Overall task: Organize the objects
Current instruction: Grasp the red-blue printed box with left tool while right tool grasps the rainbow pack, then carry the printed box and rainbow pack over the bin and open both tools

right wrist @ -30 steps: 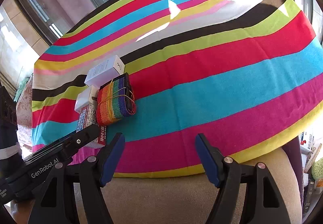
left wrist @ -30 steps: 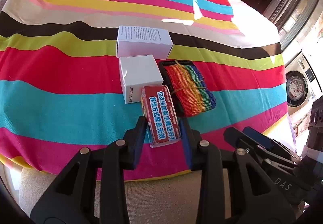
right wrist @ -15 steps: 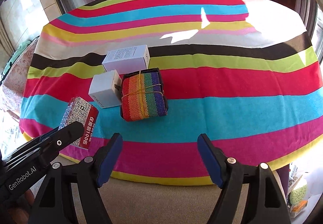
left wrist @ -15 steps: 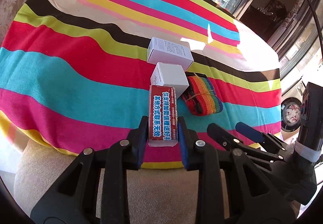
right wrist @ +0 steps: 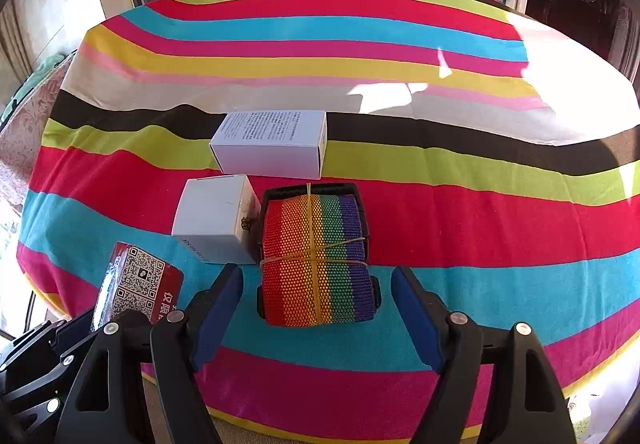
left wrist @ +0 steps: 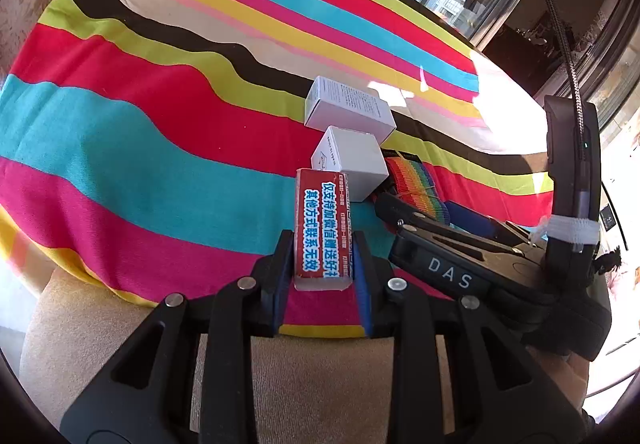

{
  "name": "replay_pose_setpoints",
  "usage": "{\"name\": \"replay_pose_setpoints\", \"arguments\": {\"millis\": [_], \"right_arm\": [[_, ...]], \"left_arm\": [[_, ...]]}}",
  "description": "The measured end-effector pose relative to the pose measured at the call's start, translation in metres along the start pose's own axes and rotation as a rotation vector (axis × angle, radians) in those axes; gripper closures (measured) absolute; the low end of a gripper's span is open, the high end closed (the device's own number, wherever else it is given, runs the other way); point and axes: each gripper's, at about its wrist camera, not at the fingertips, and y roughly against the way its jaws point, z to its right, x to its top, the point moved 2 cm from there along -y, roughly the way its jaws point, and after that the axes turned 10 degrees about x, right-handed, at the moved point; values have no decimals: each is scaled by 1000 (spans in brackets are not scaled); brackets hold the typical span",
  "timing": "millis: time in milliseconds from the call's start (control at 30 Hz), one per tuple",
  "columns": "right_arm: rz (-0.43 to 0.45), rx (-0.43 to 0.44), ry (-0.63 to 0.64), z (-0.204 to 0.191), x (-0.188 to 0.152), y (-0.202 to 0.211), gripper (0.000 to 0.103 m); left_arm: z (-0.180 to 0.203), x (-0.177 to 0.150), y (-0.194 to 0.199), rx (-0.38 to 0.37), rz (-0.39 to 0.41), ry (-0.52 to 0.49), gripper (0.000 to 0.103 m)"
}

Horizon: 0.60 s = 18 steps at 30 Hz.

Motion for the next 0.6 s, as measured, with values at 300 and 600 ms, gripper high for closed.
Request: {"name": "replay_pose_setpoints", "arguments": {"millis": [300,600], "right_arm": [[2,-19,37,-3,4,-13,40],[49,2,-12,10,-5,9,40]], "left_arm": [[6,-1,-3,23,9,-30,71],[26,-6,7,50,42,-106,71]]}}
